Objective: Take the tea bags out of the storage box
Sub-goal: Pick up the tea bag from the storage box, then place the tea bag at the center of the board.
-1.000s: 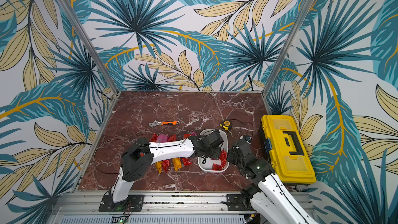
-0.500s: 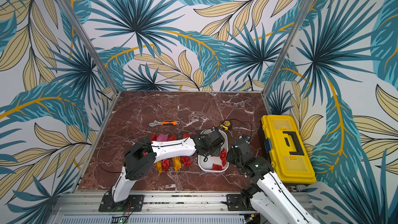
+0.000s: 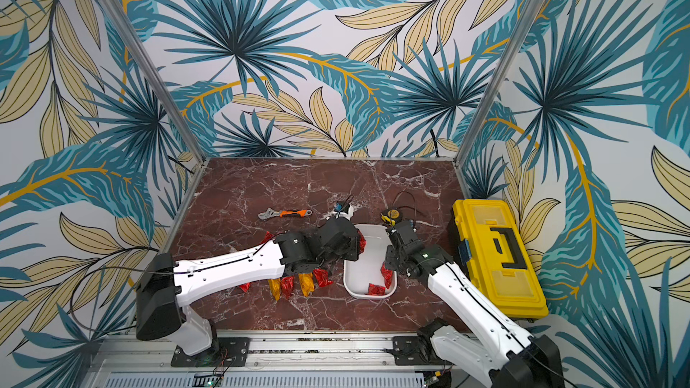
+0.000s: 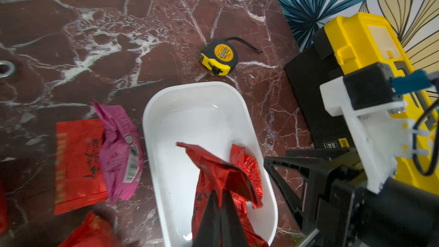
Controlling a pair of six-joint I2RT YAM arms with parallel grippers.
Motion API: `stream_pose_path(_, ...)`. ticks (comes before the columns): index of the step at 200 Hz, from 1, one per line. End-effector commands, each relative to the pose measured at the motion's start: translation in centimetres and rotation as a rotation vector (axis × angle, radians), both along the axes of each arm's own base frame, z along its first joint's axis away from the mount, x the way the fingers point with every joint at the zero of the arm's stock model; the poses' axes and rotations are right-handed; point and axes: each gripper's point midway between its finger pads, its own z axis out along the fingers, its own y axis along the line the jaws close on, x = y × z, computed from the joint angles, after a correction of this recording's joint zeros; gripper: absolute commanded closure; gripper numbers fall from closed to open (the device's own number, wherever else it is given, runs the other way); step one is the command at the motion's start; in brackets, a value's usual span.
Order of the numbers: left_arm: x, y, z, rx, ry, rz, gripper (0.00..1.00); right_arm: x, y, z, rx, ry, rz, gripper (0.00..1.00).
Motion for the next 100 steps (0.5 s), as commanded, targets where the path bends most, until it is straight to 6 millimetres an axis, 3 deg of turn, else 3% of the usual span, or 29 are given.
stream_pose_path(1, 0.5, 4.4, -0.2, 0.047, 0.006, 0.064, 0.97, 1.8, 0.7, 0.1, -0.03, 0.015, 0.084, 0.48)
stream_pose_path(31, 1.3, 10.7, -0.1, 0.124, 0.002, 0.125, 0.96, 3.0, 1.6, -0.9, -0.018, 0.062, 0.118, 0.49)
stream_pose_path(60, 1.4, 18.0, -0.7, 0.206, 0.056, 0.182, 0.94, 2.9, 2.2, -1.4, 0.018, 0.075, 0.12, 0.5)
stream_pose_path(100, 1.5, 28.2, -4.4, 0.226, 0.177, 0.387, 0.94, 2.7, 1.8, -0.8, 0.021, 0.041, 0.091, 0.5)
